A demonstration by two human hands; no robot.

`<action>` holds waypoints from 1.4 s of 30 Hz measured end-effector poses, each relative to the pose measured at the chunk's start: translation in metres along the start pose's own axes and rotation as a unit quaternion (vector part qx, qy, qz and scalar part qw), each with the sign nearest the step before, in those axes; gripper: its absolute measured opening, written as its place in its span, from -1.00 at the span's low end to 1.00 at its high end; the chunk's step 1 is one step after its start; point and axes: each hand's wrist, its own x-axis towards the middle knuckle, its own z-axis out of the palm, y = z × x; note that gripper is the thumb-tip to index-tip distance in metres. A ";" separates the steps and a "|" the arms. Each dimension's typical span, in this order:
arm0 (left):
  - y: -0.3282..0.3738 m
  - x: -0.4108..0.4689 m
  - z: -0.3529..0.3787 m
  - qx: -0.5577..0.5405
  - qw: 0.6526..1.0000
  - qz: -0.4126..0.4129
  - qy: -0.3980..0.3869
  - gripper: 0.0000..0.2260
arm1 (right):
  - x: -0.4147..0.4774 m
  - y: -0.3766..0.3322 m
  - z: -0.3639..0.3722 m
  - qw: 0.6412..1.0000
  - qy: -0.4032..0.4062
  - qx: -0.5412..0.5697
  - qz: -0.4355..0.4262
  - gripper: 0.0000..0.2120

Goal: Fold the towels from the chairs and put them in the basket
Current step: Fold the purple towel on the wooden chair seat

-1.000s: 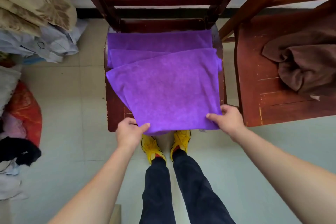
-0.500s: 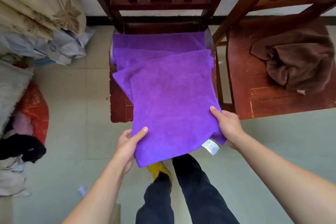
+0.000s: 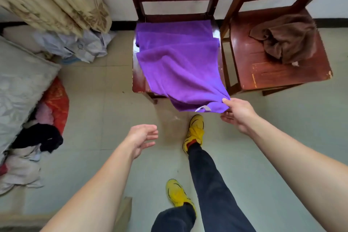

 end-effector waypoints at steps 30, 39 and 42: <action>0.068 0.091 0.113 -0.352 0.931 -0.054 0.085 -0.76 | 0.002 -0.072 -0.024 0.901 -0.291 0.310 0.090 -0.75; 0.055 0.057 0.042 -0.391 0.910 -0.043 0.133 -0.83 | 0.026 -0.033 -0.042 0.991 -0.050 0.046 0.112 -0.83; 0.036 0.028 0.033 -0.371 0.920 -0.034 0.125 -0.84 | 0.008 -0.009 -0.040 0.994 0.008 0.038 0.101 -0.82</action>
